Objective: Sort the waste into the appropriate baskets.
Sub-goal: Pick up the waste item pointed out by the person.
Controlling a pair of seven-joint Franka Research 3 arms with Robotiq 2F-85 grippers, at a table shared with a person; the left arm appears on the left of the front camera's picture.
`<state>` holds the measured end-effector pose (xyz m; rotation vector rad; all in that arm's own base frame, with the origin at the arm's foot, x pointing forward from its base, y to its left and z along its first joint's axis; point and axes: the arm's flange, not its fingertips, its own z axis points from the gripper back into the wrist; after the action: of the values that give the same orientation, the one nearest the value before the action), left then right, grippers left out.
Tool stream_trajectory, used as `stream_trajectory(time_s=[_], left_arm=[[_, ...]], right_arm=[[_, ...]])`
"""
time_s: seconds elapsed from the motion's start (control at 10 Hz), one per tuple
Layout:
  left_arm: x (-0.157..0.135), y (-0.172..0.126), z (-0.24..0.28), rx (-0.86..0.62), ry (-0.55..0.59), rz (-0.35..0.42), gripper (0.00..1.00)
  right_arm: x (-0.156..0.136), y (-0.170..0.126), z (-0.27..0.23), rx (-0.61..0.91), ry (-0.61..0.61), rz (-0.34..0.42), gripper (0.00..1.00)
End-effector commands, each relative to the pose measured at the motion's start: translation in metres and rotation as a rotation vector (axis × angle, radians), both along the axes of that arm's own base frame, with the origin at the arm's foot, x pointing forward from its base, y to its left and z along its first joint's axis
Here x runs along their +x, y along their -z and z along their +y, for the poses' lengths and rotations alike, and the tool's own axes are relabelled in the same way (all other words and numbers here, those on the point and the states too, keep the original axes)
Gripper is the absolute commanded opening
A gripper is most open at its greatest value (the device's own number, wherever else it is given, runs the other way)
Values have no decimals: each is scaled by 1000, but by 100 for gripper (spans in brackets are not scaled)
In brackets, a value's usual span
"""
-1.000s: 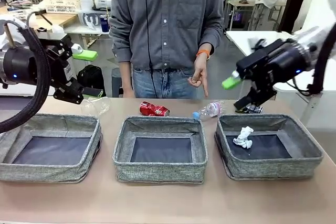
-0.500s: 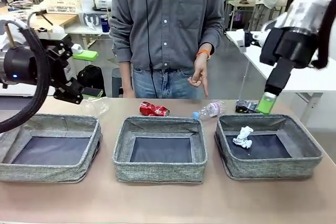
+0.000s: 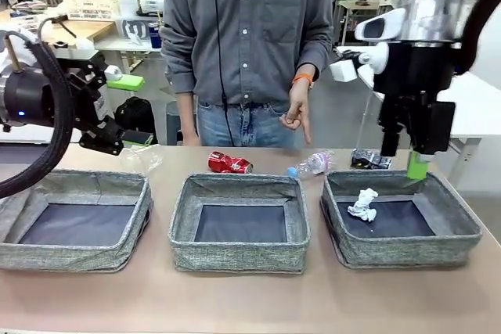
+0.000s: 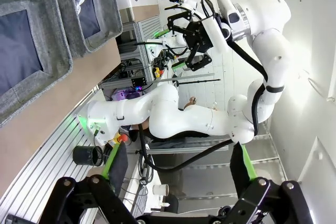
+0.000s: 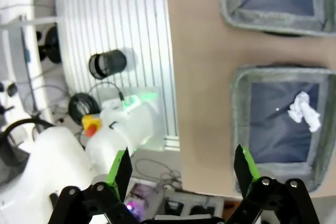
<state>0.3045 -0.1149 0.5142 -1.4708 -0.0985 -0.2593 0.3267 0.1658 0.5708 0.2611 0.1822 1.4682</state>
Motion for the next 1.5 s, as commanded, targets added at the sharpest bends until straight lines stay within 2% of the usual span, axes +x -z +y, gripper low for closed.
stream_trajectory(time_s=[0.0, 0.1, 0.2, 0.3, 0.4, 0.5, 0.6, 0.7, 0.8, 0.9, 1.0, 1.1, 1.2, 1.4], left_arm=[[-3, -1, -2, -24, -1, 8, 100], [-3, -1, -2, -24, -1, 8, 100], [-3, -1, -2, -24, -1, 8, 100], [-3, -1, -2, -24, -1, 8, 100], [-3, -1, -2, -24, -1, 8, 100], [-3, -1, -2, -24, -1, 8, 100], [-3, -1, -2, -24, -1, 8, 100], [-3, -1, -2, -24, -1, 8, 100], [-3, -1, -2, -24, -1, 8, 100], [-3, -1, -2, -24, -1, 8, 100], [-3, -1, -2, -24, -1, 8, 100], [-3, -1, -2, -24, -1, 8, 100], [-3, -1, -2, -24, -1, 8, 100], [-3, -1, -2, -24, -1, 8, 100]], right_arm=[[3, -3, -10, 62, 102, 57, 100], [0, 0, 0, 0, 0, 0, 100], [28, 24, 0, -95, 44, -77, 100], [70, 40, 8, -120, -62, -310, 100], [109, 47, 2, -120, -24, -463, 100], [143, 56, -5, -59, 32, -542, 100], [165, 67, -10, -33, 26, -575, 100], [181, 80, -14, -3, 28, -515, 100], [184, 85, -15, 55, 31, -475, 100], [172, 73, -14, -52, 30, -548, 100], [172, 73, -14, -52, 30, -548, 100], [189, 95, -18, -22, 54, -528, 100], [182, 91, -8, 26, -84, -442, 100], [228, 113, -10, 23, -100, -394, 100]])
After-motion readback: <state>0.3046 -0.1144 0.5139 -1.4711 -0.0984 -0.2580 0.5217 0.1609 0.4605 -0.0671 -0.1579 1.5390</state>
